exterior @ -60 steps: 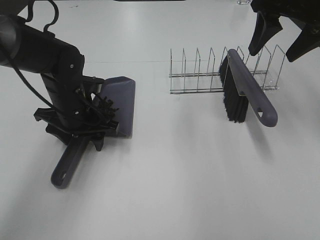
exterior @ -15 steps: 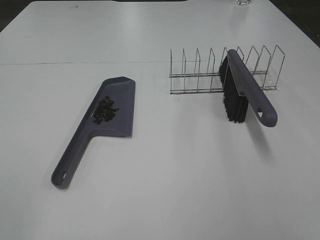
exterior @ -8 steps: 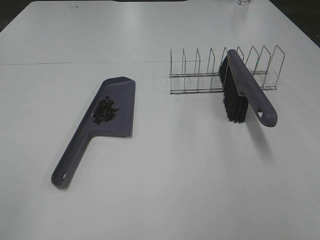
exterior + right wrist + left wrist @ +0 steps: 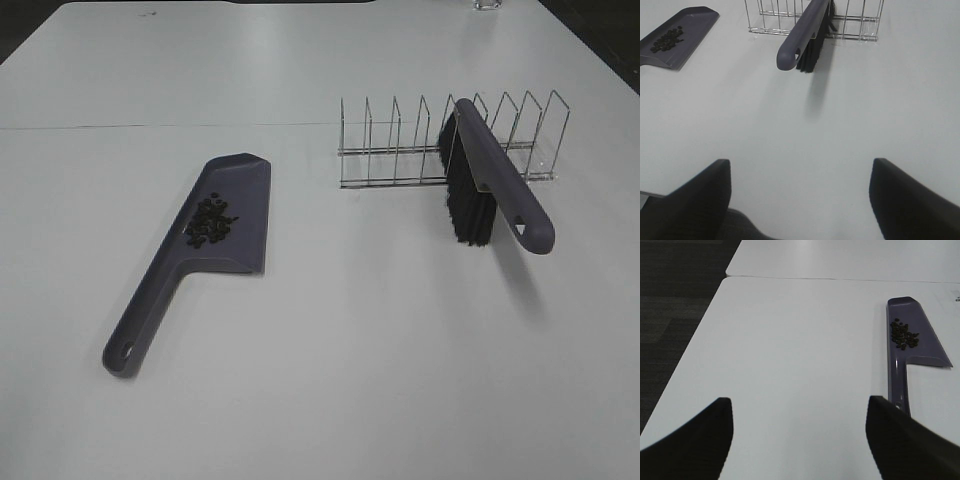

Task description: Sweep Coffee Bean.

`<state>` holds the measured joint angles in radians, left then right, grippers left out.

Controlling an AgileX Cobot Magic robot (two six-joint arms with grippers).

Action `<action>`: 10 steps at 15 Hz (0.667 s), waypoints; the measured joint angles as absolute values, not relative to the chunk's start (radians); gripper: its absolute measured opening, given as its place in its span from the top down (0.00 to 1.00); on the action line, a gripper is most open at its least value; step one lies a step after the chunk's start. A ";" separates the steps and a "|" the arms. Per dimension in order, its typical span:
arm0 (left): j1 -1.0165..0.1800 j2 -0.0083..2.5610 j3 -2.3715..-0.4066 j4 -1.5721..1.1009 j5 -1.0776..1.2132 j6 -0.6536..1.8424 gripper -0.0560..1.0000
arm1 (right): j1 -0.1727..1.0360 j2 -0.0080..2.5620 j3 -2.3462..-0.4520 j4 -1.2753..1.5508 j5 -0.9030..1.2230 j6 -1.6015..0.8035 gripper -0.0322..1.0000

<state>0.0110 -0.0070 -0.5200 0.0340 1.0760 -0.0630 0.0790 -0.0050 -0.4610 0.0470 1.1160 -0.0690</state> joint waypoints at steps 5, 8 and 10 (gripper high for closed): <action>0.012 -0.007 -0.520 0.015 1.076 -0.048 0.31 | 0.079 -0.005 -0.461 0.046 1.115 -0.069 0.31; 0.012 -0.007 -0.520 -0.039 1.076 0.022 0.31 | 0.079 -0.005 -0.461 0.046 1.115 -0.069 0.31; 0.012 -0.007 -0.520 -0.049 1.076 0.038 0.31 | 0.079 -0.005 -0.461 0.046 1.115 -0.069 0.31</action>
